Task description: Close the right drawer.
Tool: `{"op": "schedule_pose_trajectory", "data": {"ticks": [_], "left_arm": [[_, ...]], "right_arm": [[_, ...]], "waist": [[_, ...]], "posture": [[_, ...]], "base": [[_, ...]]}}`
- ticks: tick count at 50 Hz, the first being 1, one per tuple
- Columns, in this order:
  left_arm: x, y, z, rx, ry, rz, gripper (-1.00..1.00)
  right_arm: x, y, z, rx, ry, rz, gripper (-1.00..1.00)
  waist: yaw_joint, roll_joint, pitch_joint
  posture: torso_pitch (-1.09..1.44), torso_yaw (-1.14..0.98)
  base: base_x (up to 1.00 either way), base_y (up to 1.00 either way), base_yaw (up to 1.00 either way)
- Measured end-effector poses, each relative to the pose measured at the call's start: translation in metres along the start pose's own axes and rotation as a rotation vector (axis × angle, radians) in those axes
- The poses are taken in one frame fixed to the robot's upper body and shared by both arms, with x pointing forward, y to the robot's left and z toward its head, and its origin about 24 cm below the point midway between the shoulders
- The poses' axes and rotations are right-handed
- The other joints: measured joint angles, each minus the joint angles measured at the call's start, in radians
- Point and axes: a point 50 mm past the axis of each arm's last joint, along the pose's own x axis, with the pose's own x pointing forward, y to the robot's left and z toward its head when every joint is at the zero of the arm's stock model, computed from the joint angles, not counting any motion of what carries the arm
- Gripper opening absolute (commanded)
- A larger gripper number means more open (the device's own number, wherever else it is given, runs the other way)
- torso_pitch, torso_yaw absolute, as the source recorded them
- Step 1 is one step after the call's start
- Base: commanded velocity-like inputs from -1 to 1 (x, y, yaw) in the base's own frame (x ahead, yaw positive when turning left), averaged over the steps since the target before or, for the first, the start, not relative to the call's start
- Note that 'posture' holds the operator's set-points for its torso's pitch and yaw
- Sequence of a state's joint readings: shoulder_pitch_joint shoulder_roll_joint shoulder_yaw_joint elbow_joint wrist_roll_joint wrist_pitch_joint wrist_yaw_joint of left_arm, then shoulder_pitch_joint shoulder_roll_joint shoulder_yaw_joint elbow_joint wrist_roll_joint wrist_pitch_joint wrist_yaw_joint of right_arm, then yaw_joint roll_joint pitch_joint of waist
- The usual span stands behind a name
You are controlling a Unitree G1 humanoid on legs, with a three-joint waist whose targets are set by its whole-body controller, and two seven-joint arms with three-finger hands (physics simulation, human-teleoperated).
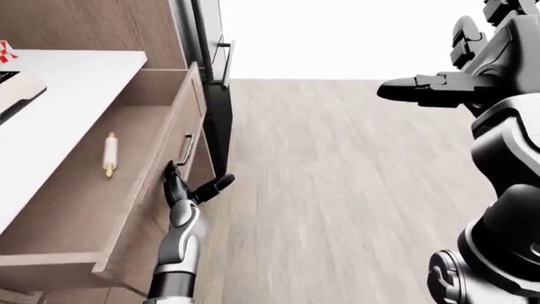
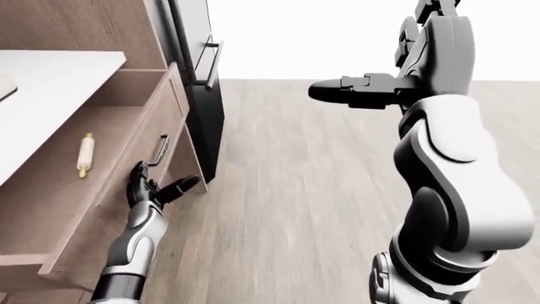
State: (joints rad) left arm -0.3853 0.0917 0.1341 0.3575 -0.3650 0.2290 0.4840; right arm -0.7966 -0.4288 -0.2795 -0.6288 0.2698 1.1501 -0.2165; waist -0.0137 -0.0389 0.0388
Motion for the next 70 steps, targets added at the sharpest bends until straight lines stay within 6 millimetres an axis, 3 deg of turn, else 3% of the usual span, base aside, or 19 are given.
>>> {"op": "schedule_pose_trajectory", "data": {"ticks": [35,70], "left_arm": [[0.014,0.066,0.024,-0.052,-0.031,0.153,1.00],[0.022,0.159,0.039,-0.079,-0.093,0.313,1.00]], "right_arm": [[0.001,0.003,-0.002,0.000,0.003,0.009,1.00],[0.002,0.004,0.000,0.001,-0.001,0.012,1.00]], "waist": [[0.010,-0.001,0.009],[-0.013,0.010,0.016]], "posture": [[0.00,0.00],[0.00,0.00]], "base": [[0.00,0.00,0.00],[0.00,0.00,0.00]]}}
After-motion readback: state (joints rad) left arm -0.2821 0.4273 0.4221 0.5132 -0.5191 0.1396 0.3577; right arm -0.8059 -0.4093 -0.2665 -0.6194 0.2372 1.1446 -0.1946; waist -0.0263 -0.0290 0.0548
